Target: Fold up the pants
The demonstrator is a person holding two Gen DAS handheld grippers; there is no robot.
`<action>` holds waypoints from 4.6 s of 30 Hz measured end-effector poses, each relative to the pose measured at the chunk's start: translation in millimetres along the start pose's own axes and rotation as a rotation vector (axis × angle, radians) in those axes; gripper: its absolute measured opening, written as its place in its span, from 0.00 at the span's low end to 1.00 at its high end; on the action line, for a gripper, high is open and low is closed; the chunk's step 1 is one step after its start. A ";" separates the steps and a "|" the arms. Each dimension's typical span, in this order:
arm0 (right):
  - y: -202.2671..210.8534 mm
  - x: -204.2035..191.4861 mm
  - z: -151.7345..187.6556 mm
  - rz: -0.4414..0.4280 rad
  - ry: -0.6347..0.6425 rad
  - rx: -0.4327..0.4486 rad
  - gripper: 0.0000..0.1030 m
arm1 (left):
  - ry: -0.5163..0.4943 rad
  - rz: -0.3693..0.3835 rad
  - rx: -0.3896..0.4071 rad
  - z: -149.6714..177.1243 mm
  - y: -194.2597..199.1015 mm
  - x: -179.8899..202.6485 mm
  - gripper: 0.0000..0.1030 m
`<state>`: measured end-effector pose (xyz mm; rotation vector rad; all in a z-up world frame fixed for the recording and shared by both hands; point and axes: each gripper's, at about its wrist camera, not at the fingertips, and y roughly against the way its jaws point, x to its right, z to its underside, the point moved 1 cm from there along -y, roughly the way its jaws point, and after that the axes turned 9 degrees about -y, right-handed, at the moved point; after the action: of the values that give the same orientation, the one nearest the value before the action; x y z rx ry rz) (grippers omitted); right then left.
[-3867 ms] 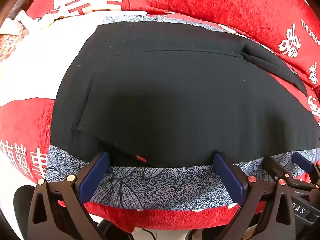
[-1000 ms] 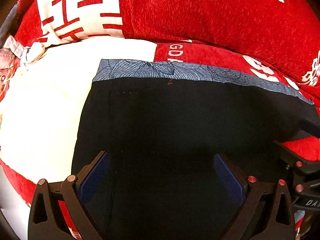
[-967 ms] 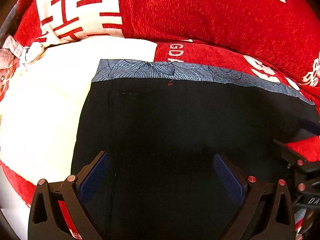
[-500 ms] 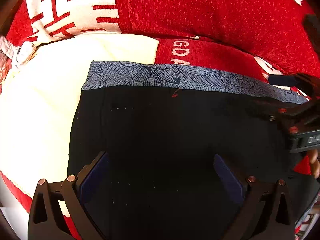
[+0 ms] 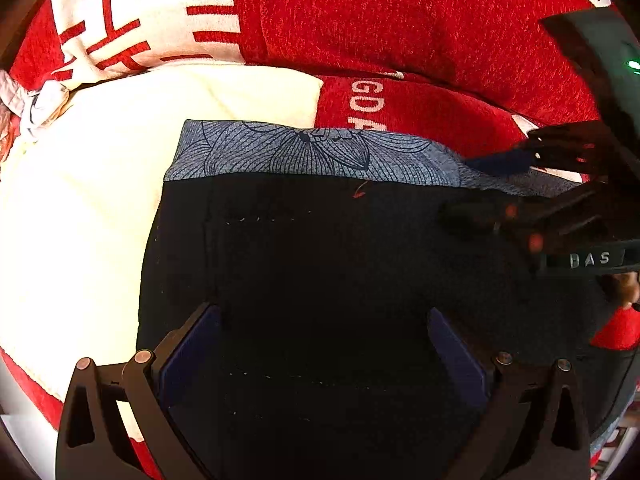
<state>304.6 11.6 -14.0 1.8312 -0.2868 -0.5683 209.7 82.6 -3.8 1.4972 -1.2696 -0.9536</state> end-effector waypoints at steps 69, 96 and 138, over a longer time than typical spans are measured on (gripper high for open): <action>77.1 -214.3 202.0 0.605 0.078 0.412 0.20 | 0.262 0.439 0.127 157.9 93.2 -29.0 0.17; 113.8 -194.6 274.2 0.482 -0.375 0.500 0.63 | 0.290 0.370 0.176 233.3 103.9 -72.1 0.54; 200.8 -13.7 423.9 0.521 -1.478 0.593 0.06 | -0.009 0.260 0.038 187.0 57.6 37.2 0.81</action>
<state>91.6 -396.9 75.2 1.3882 -2.0003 -1.4641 22.9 13.3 0.6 1.3179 -1.4551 -0.7691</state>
